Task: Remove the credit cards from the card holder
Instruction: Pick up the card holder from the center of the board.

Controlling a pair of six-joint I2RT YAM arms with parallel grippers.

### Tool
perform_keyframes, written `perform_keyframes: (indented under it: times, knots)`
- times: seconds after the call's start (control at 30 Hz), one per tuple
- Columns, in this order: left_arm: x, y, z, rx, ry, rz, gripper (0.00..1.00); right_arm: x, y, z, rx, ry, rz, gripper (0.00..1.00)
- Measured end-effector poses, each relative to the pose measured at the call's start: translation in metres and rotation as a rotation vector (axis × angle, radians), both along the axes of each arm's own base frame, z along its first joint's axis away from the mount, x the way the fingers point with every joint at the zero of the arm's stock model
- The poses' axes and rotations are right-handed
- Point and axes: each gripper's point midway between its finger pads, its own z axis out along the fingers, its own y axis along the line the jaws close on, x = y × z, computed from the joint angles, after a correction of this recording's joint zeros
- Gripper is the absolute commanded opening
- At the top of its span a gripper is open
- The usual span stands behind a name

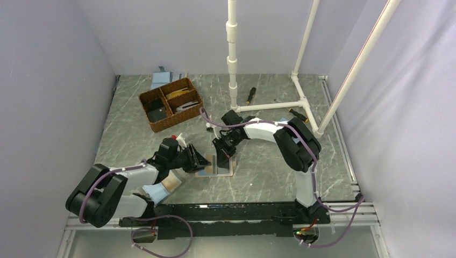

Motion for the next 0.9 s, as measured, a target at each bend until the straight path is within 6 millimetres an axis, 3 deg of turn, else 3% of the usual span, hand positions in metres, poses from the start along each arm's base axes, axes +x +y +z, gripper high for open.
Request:
perform_keyframes:
  times: [0.2, 0.43, 0.6, 0.9]
  knots:
    - [0.0, -0.001, -0.004, -0.001, 0.014, -0.001, 0.36, 0.005, -0.006, 0.002, 0.01, 0.02, -0.019, 0.04]
    - [-0.001, -0.007, 0.003, -0.026, -0.003, -0.027, 0.42, 0.011, -0.01, 0.002, 0.008, 0.02, -0.039, 0.04]
    - [-0.002, -0.024, 0.013, -0.073, -0.029, -0.095, 0.44, 0.012, -0.012, 0.002, 0.005, 0.023, -0.044, 0.04]
    - [-0.006, -0.049, 0.01, -0.119, -0.021, -0.171, 0.46, 0.025, -0.02, 0.007, 0.02, 0.035, -0.089, 0.06]
